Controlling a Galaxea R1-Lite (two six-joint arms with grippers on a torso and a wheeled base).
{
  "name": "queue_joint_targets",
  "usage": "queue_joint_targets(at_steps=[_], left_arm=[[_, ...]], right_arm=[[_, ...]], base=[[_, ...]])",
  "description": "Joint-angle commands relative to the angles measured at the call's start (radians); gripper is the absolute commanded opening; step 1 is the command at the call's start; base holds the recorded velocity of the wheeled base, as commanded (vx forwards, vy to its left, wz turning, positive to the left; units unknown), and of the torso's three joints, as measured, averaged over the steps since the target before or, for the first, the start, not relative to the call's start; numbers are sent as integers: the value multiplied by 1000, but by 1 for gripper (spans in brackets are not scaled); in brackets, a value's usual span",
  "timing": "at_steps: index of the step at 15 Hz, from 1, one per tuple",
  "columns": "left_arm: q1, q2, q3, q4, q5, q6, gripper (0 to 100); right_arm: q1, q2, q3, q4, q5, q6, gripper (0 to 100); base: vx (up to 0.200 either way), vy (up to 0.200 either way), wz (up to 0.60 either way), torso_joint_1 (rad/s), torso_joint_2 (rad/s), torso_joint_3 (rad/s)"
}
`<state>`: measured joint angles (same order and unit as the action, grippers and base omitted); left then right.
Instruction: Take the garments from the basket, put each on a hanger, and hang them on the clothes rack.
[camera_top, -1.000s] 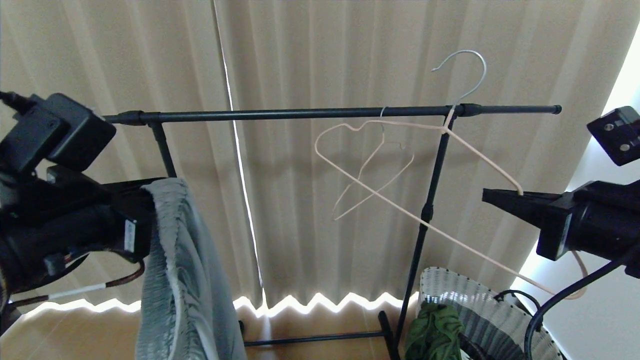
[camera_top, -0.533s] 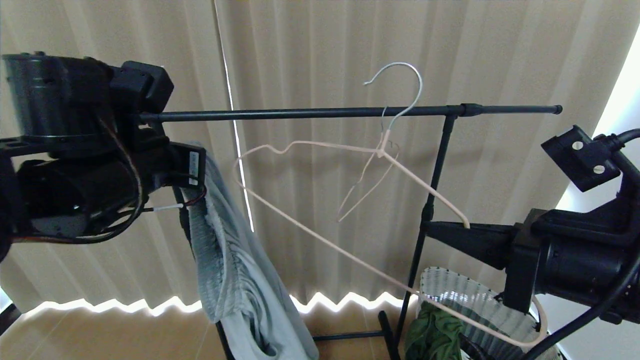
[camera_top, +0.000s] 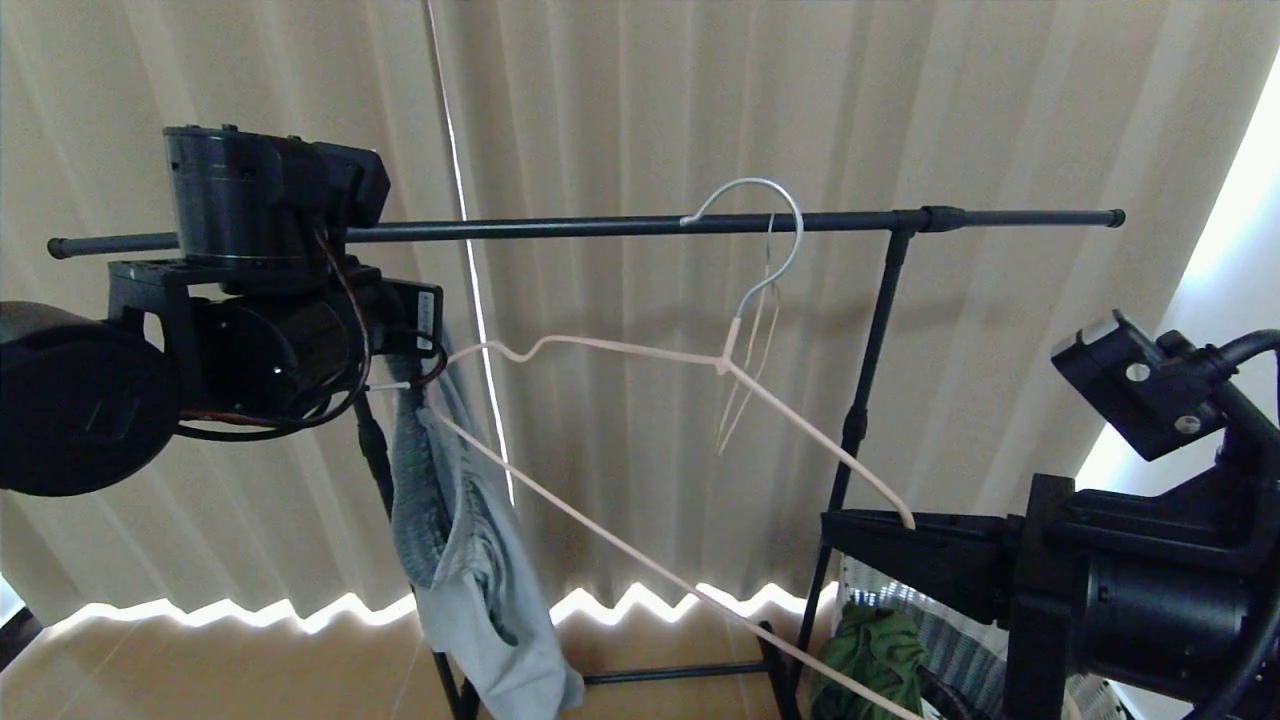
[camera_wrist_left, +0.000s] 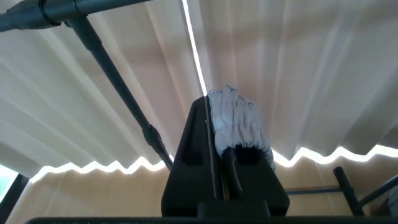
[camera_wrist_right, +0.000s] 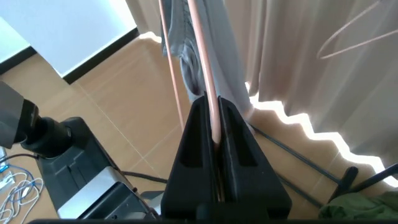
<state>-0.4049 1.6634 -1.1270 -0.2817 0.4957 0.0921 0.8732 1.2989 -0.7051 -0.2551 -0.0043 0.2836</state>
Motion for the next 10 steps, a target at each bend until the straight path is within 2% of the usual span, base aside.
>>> queue_joint_targets(at_steps=[1,7,8,10], left_arm=[[-2,-1,0,-1,0,0,0],[-3,-11,4,-1,1,0,0],[-3,-19,9,1,32,11,0],[-8,-17,19,1,79,24,0]], right_arm=[[1,28,-10,-1,0,-1,0],[0,102,-30,-24,-10,-3,0],[-5,168,-56,-62,-43,-1,0],[-5,218,-97,-65,-83,0,0]], base=[[0,0,0,0,0,0],[0,0,0,0,0,0],[0,0,0,0,0,0],[0,0,0,0,0,0]])
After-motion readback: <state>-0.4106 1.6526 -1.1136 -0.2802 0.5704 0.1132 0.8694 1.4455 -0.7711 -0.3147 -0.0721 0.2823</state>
